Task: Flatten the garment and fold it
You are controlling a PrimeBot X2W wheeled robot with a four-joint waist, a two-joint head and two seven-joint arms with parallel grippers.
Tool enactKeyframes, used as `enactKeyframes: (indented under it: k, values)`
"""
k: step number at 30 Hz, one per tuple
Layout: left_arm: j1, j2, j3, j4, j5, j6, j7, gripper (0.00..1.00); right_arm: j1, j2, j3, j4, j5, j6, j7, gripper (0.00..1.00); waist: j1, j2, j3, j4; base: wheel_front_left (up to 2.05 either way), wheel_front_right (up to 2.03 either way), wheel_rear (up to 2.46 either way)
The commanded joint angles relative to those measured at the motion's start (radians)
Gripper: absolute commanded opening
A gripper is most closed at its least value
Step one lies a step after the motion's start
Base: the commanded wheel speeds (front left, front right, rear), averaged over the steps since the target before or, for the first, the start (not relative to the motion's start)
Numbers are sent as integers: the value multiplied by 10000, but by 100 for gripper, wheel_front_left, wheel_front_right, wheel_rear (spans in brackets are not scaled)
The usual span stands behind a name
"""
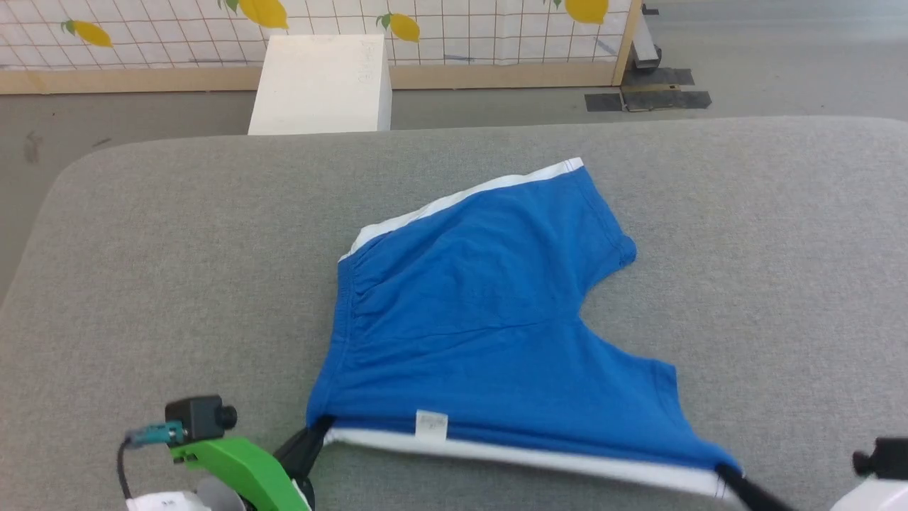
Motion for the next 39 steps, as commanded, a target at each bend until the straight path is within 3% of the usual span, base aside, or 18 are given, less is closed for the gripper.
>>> enactKeyframes:
  k: [1, 7, 13, 26, 39]
  values:
    - [-36, 216, 261, -127, -122, 139, 5, 0, -380, -49, -246, -121, -109, -19, -190, 0, 1, 0, 67, 24, 0, 0, 0]
    - [-1132, 323, 317, -363, -71, 123, 417, 0, -2744, -49, -450, 435, -767, -19, -431, 0, 1, 0, 637, 37, 0, 0, 0]
    - [-2813, 312, 352, 76, -50, -10, 980, 0, -5946, -49, -369, 2139, -1996, -19, -664, 0, 1, 0, 1738, 51, 0, 0, 0]
    - [-5282, 164, 685, 969, -55, -379, 1121, 0, -11925, -49, 266, 7629, -3480, -19, -2673, 0, 1, 0, 3901, 515, 0, 0, 0]
    - [-6213, -255, 483, 1794, -95, -761, 1161, 0, -14796, -49, 52, 12372, -5451, -19, -4288, 0, 1, 0, 4620, 908, 0, 0, 0]
